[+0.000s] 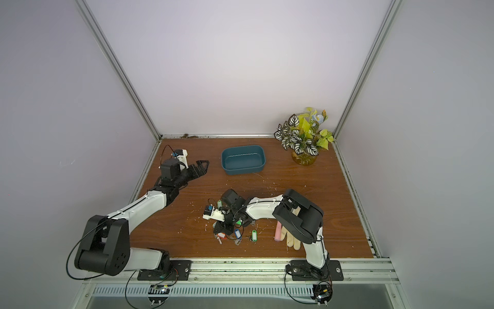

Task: Take the keys out of the storage box
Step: Place the key at the center of the board.

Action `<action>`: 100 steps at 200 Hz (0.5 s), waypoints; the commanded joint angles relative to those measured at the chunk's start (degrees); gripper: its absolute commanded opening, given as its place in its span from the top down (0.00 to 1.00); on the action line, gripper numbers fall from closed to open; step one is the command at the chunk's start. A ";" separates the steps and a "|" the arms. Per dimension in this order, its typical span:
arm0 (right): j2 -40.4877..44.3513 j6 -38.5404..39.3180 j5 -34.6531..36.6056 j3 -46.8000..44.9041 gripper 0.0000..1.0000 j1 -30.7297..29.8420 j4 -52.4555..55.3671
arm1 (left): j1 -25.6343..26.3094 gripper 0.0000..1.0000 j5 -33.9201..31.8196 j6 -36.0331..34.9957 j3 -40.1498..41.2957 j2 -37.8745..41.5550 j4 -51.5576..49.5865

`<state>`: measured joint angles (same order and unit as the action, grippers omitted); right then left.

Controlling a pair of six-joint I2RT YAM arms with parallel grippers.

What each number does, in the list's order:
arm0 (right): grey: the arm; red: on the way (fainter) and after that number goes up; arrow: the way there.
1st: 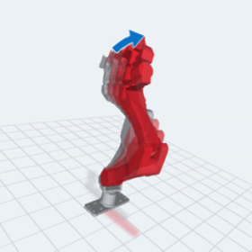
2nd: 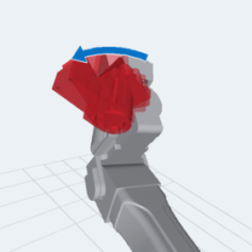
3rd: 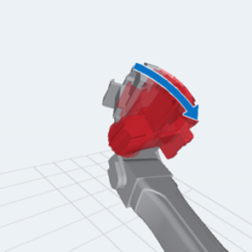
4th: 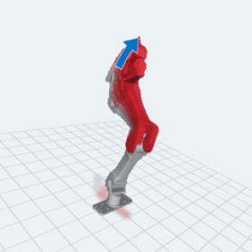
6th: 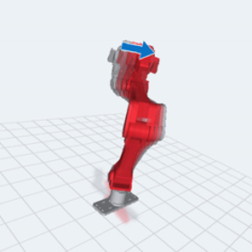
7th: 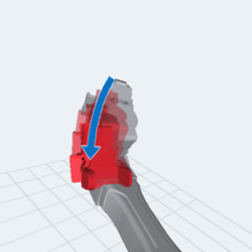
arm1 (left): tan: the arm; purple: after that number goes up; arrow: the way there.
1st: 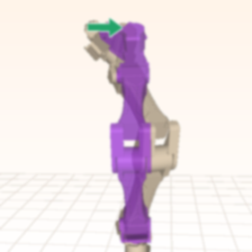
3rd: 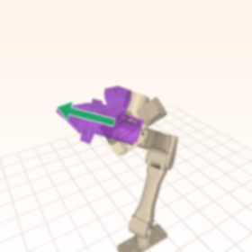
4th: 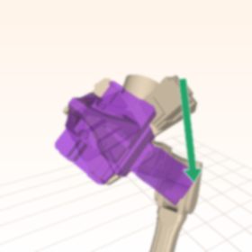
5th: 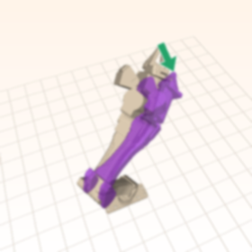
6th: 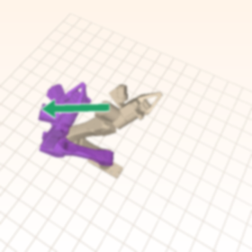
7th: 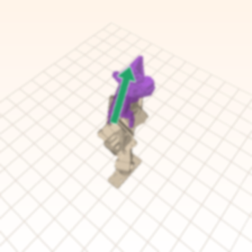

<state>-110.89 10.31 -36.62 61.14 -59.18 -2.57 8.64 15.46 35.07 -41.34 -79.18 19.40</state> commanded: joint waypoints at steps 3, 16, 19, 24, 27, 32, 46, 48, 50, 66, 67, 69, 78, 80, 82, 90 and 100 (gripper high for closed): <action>0.76 2.07 -3.07 1.26 0.96 -0.47 1.17 | -0.14 0.00 -0.98 -1.64 0.20 0.05 -0.57; 1.00 2.71 -3.45 1.11 0.94 -0.64 1.27 | -0.12 0.00 -1.05 -1.76 0.17 0.08 -0.67; 1.07 2.77 -3.41 1.03 0.93 -0.65 1.25 | -0.14 0.00 -1.12 -1.76 0.20 0.08 -0.72; 1.19 2.85 -3.45 0.84 0.92 -0.73 1.13 | -0.14 0.00 -1.12 -1.76 0.19 0.14 -0.69; 1.28 2.90 -3.41 0.76 0.91 -0.76 1.08 | -0.17 0.00 -1.21 -1.80 0.26 0.16 -0.68; 1.36 2.93 -3.63 0.60 0.88 -0.76 0.99 | -0.16 0.00 -1.24 -1.85 0.17 0.16 -0.68; 2.04 3.16 -3.32 0.25 0.73 -0.76 0.97 | -0.12 0.00 -1.29 -1.90 0.14 0.23 -0.85; 2.23 3.21 -3.23 0.26 0.72 -0.72 0.98 | -0.12 0.00 -1.31 -1.90 0.13 0.25 -0.90; 2.36 3.29 -3.03 0.24 0.72 -0.75 0.96 | -0.16 0.00 -1.29 -1.95 0.12 0.29 -0.93; 4.55 3.21 -1.62 -0.37 0.65 -0.42 0.75 | -0.12 0.00 -1.77 -2.15 0.16 0.68 -1.16; 4.72 3.13 -1.57 -0.48 0.64 -0.33 0.69 | -0.12 0.00 -1.76 -2.18 0.14 0.68 -1.18; 5.18 3.05 -1.36 -0.56 0.62 -0.17 0.47 | -0.08 0.00 -1.82 -2.19 0.17 0.69 -1.20; 7.20 2.39 -0.77 -1.55 0.14 0.45 -0.60 | -0.13 0.00 -2.25 -2.24 0.17 0.94 -1.25; 7.73 2.32 -0.68 -1.75 0.04 0.59 -0.79 | -0.12 0.00 -2.30 -2.30 0.20 1.02 -1.35; 8.24 2.17 -0.59 -1.91 0.02 0.81 -0.89 | -0.12 0.00 -2.35 -2.38 0.27 1.08 -1.37; 10.59 1.37 0.17 -2.93 0.00 1.82 -1.74 | -0.03 0.00 -2.75 -2.55 0.27 1.28 -1.55; 14.37 0.50 2.05 -4.49 0.00 3.45 -3.11 | 0.12 0.00 -3.98 -2.93 0.30 1.71 -2.09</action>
<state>-105.89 11.97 -37.15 58.52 -58.74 -2.42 8.67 13.96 33.91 -41.34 -79.15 18.96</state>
